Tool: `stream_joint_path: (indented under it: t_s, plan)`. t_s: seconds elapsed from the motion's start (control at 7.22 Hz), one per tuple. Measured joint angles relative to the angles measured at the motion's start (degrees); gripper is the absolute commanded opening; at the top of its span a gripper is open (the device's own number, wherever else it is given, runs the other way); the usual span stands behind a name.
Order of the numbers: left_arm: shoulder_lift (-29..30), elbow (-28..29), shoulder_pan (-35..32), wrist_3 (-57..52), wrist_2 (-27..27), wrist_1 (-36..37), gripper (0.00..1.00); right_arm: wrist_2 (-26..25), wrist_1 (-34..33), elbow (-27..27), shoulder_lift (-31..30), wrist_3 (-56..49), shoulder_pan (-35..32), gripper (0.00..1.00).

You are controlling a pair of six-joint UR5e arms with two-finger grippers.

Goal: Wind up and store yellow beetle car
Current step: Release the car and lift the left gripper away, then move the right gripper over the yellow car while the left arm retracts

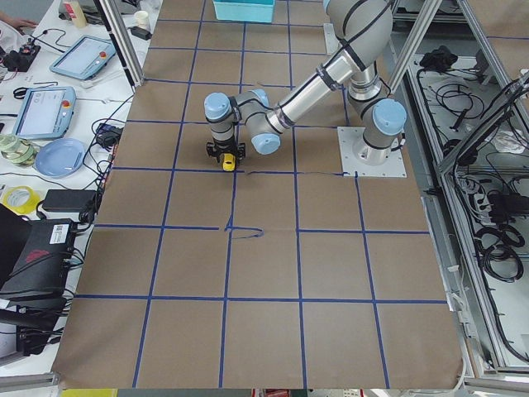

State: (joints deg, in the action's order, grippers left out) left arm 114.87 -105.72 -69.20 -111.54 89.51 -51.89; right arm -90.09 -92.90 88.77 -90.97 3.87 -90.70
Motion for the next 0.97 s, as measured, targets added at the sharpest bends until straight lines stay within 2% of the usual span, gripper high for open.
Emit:
stream_joint_path:
  t_s: [0.55,0.69,0.97]
  plan:
    - [-1.43,0.79,-1.66,4.48,-0.23,-1.2,1.0,0.0,0.02,0.0,0.0,0.0,0.0,1.0]
    - [-2.69,2.35,-3.66,9.59,-0.86,-4.0,1.0,0.0,0.04,0.0,0.0,0.0,0.0,1.0]
    - [-6.07,8.9,-10.45,26.05,-1.97,-14.75,1.0,0.0,0.01,0.0,0.0,0.0,0.0,1.0]
